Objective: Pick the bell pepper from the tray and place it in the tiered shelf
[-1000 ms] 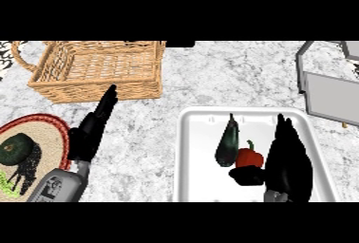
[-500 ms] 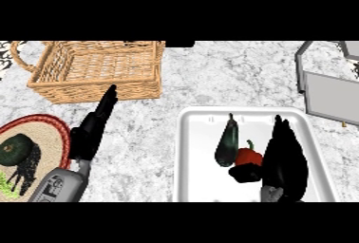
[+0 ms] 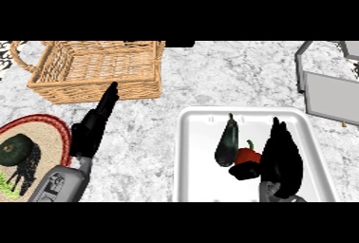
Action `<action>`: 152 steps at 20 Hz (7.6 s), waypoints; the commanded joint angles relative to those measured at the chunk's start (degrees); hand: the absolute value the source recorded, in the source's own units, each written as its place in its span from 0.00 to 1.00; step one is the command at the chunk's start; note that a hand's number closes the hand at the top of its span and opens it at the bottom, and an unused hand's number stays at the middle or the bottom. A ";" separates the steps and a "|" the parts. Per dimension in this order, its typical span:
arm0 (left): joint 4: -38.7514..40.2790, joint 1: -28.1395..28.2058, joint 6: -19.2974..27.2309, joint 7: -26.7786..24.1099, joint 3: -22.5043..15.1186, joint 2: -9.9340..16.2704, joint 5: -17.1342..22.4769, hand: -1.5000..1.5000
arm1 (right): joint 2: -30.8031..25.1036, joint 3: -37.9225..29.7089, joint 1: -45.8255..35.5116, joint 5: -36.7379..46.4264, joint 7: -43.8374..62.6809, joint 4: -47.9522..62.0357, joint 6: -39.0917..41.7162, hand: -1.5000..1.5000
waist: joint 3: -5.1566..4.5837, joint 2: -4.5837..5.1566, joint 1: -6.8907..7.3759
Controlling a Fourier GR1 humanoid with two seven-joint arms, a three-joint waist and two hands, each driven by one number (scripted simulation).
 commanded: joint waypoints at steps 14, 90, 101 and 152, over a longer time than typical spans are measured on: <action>-1.23 2.02 -2.59 0.56 1.72 -1.66 -1.59 0.50 | 0.38 4.19 -3.30 -0.70 9.52 7.26 0.84 1.00 | 0.00 -0.02 0.11; 0.90 -2.09 -5.97 2.61 7.53 -9.82 -9.98 0.50 | -34.16 -32.38 -48.42 2.98 -34.32 22.38 -3.12 1.00 | -0.01 0.15 0.25; -2.78 6.23 -8.13 -1.29 7.73 -8.49 -9.44 0.50 | -31.15 -43.64 -48.68 -10.44 -46.64 33.50 -21.07 1.00 | 0.04 -0.04 0.51; -2.50 5.11 -9.82 0.33 12.00 -8.79 -10.83 0.50 | -56.94 -65.42 -40.92 -34.03 -28.84 35.15 -16.42 0.00 | 0.00 -0.65 -2.07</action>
